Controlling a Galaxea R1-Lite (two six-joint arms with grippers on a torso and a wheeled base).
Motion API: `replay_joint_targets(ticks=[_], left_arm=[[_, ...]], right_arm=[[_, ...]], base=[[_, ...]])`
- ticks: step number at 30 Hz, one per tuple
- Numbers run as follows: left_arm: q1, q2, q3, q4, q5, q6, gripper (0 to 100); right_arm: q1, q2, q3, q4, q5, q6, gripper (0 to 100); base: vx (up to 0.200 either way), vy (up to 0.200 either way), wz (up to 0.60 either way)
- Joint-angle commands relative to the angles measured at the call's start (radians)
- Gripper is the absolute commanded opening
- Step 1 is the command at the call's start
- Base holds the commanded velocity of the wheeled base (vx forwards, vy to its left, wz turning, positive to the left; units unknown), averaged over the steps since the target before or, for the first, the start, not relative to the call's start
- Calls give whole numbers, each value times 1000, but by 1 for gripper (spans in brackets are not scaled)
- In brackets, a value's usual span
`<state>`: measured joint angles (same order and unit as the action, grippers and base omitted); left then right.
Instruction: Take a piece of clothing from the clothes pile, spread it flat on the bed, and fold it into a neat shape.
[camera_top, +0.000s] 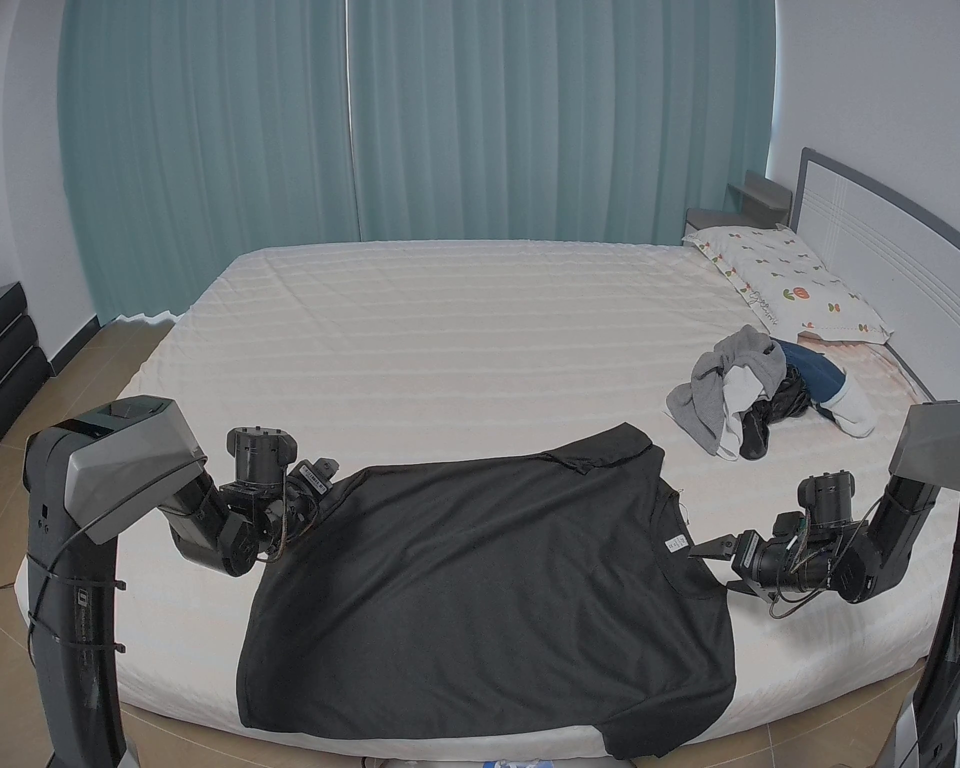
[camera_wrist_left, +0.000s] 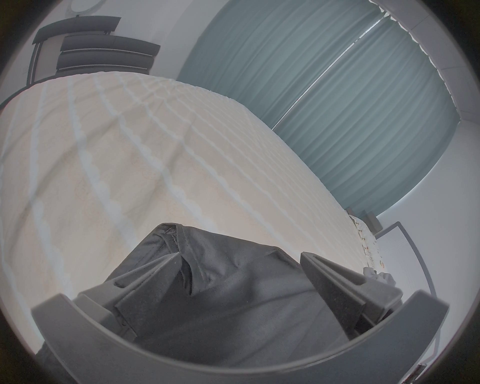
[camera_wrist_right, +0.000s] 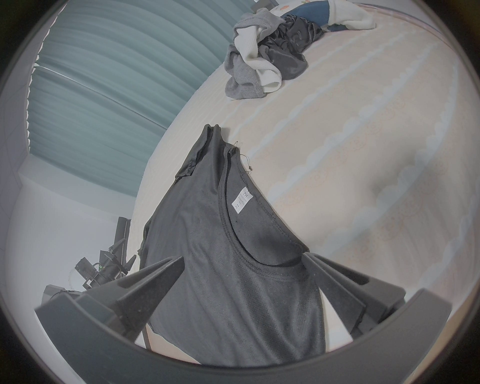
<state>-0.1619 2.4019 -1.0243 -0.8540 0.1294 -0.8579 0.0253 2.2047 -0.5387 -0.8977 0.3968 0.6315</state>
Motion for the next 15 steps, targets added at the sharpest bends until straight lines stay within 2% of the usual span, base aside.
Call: replay_joint_targets(ticks=[1, 10, 15], left_arm=[[-1, 46, -13, 7, 12, 11, 100], [1, 31, 29, 9, 38, 13, 100], [-4, 39, 4, 7, 32, 13, 100]], right_arm=[[13, 32, -18, 0, 0, 8, 100], [15, 33, -15, 0, 0, 8, 100], [15, 33, -18, 2, 0, 8, 100]], base=[[0, 0, 0], [0, 0, 0], [0, 0, 0]])
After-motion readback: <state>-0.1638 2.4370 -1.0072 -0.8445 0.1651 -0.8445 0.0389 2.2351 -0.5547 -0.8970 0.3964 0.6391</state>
